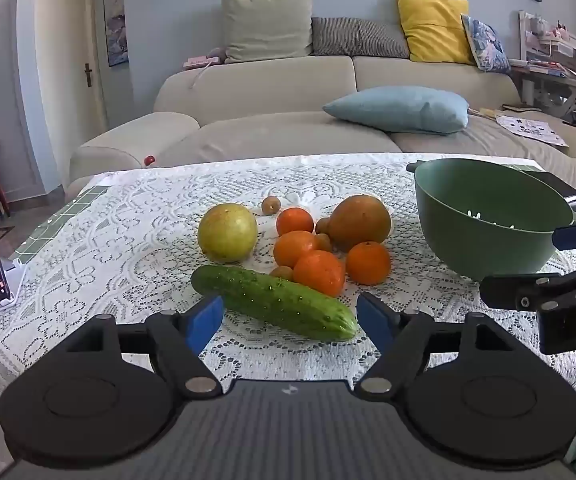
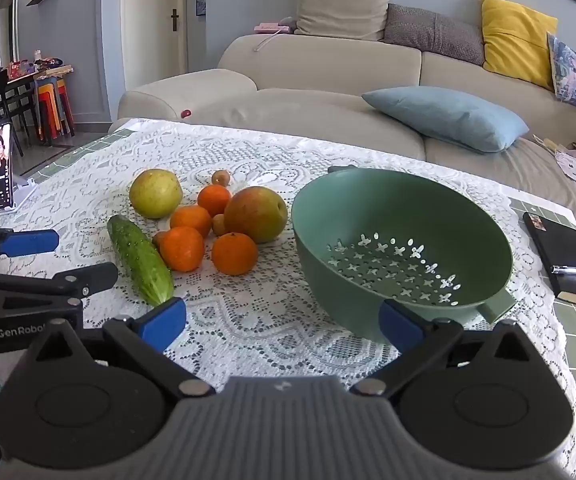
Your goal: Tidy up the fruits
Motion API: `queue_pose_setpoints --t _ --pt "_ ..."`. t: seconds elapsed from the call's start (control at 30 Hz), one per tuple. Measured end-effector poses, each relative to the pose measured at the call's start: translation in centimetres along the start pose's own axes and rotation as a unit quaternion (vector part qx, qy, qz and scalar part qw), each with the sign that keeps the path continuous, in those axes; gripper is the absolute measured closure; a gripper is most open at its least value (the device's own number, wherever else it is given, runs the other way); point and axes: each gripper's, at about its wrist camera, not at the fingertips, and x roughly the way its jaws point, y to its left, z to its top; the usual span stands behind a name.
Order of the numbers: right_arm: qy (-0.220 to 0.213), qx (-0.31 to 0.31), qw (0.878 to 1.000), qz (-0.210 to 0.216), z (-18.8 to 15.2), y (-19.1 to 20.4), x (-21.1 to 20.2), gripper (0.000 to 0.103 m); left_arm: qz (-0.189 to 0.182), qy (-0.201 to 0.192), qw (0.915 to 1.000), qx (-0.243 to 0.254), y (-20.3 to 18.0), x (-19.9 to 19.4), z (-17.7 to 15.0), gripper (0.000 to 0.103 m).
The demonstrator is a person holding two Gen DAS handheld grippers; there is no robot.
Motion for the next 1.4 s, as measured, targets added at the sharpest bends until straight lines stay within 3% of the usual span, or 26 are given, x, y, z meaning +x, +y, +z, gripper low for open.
queue_pose_setpoints --t 0.47,0.53,1.4 --pt "-0.001 0.003 1.0 -0.003 -0.8 -0.3 0.4 0.004 0.004 -0.003 1.0 -0.005 -1.5 -1.2 -0.5 0.014" --pt "0.003 -0.002 1.0 -0.003 -0.2 0.3 0.2 0.004 0.0 0.003 1.0 -0.004 -0.1 -0.1 -0.1 0.014" --pt "0.015 -0.008 1.0 -0.005 -0.2 0.5 0.6 0.004 0.001 0.005 1.0 -0.003 -0.1 0.3 -0.3 0.014"
